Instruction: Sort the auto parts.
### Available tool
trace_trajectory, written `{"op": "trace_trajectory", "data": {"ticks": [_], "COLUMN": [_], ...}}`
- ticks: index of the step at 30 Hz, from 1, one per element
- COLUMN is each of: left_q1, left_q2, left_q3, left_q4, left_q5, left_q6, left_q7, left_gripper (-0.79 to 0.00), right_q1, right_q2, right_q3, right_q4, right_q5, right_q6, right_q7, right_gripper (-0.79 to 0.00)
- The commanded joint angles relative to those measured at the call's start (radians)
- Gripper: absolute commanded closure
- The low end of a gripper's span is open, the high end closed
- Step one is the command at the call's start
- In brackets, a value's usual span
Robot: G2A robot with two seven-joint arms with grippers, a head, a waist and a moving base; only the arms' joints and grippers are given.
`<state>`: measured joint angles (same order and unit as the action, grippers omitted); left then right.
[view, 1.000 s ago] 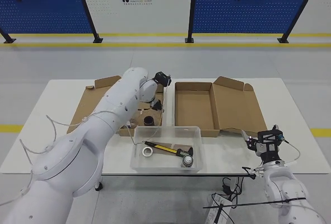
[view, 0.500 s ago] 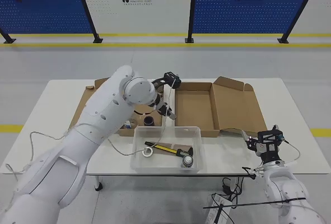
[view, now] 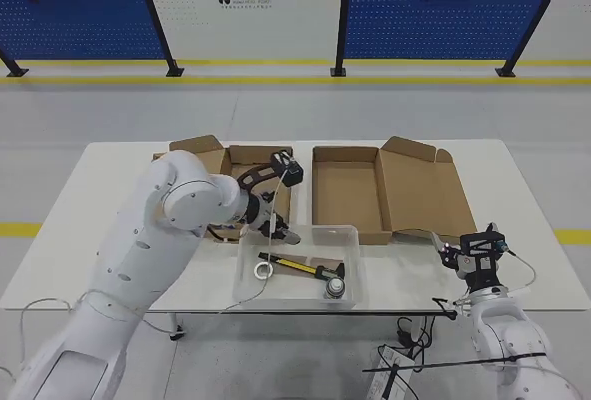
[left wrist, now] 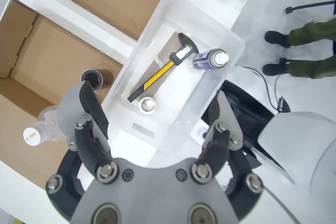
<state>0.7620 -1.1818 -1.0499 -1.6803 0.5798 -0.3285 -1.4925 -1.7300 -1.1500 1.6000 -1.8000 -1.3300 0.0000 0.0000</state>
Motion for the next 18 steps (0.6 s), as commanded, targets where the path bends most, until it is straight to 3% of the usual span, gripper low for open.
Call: {"op": "trace_trajectory", "data": {"ticks": [1, 15, 18], "left_q1": [-0.002, -0.002, 0.020], "left_q2": [-0.001, -0.001, 0.000], "left_q3": [0.002, 0.002, 0.019], "left_q4": [0.002, 0.002, -0.007], "left_q5": [0.001, 0.001, 0.019], "left_q6": [0.000, 0.000, -0.001], "left_q7": [0.001, 0.001, 0.047], "left_gripper": [-0.785, -0.785, -0.785], "right_q1": [0.000, 0.000, 0.000], "right_q2": [0.000, 0.000, 0.000], "right_q3": [0.000, 0.000, 0.000], "right_q4": [0.000, 0.000, 0.000], "right_q5": [0.000, 0.000, 0.000], "right_q6": [0.000, 0.000, 0.000], "right_q7": [0.000, 0.000, 0.000], "right_gripper": [-0.785, -0.785, -0.785]}}
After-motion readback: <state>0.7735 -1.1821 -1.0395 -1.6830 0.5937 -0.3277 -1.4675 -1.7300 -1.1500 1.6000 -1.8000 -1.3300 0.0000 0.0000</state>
